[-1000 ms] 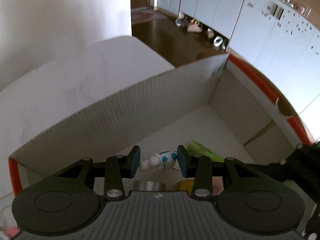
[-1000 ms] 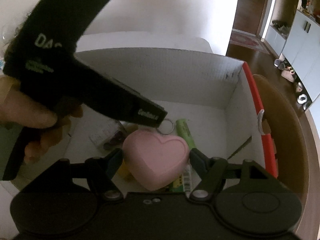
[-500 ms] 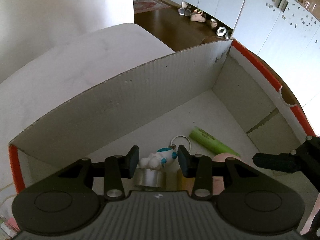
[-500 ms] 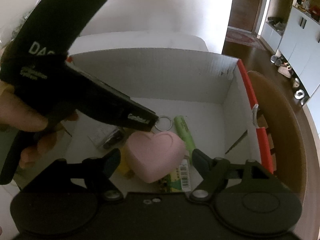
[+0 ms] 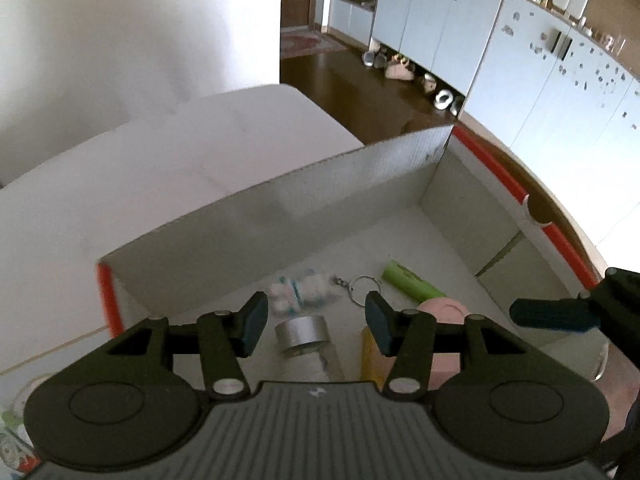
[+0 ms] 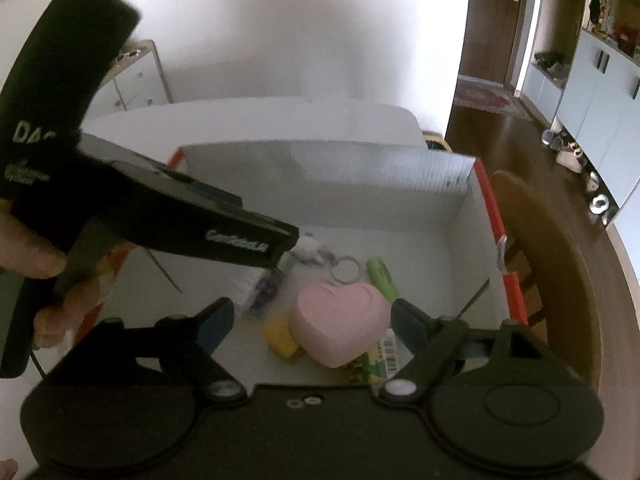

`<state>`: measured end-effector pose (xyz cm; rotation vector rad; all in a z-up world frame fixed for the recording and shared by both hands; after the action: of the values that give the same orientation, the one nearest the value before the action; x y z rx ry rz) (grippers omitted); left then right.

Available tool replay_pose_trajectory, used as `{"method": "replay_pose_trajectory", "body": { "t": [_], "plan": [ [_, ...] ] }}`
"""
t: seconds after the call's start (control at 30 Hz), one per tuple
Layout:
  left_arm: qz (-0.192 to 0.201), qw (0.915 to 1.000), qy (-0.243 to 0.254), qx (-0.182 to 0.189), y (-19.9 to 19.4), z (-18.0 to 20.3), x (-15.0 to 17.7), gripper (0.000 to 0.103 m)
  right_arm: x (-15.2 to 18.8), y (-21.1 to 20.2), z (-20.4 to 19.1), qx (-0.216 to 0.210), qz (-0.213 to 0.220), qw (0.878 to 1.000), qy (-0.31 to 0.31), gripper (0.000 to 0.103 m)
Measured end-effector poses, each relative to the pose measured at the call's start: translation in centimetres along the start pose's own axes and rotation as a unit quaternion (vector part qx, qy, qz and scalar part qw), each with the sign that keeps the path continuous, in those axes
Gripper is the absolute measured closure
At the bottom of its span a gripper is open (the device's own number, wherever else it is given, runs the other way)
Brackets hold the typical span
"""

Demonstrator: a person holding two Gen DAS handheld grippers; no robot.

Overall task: Organize rigid objects
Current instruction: 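Lower both grippers into the box and open them to release the toy and heart, then withdraw both grippers from the box toward the mat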

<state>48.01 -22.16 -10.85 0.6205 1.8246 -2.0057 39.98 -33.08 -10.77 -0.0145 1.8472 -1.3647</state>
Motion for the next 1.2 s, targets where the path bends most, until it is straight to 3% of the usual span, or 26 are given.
{"method": "replay_pose_trajectory", "body": {
  "t": [0.7,1.0,1.07,1.2],
  "plan": [
    [0.101,0.9945,0.006,0.028,-11.5,-3.5,4.2,0.05,-0.2,-7.0,-5.1,-0.012,0.072,0.997,0.028,0.007],
    [0.128,0.9914,-0.009,0.025,-16.3,-8.4,8.0,0.05,0.8,-9.3,-9.3,-0.027,0.1,0.994,0.043,0.004],
    [0.13,0.9911,-0.017,0.021,-17.0,-9.8,8.8,0.045,1.0,-9.5,-10.4,-0.032,0.103,0.993,0.045,0.003],
    [0.146,0.989,-0.023,0.004,-18.4,-12.5,10.4,0.044,1.4,-9.4,-12.7,-0.042,0.108,0.992,0.047,0.002]
  ]
}}
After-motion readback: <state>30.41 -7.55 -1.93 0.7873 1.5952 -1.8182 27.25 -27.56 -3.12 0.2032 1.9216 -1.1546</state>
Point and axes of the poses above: each gripper's, at about its wrist camera, not at the fingertips, and y roughly the way its jaws point, z to its right, x to its underside, the point moved 3 cm from there along y, roughly the way its jaws point, and after that the axes turned 1 degree about -z, right-handed, at the moved point
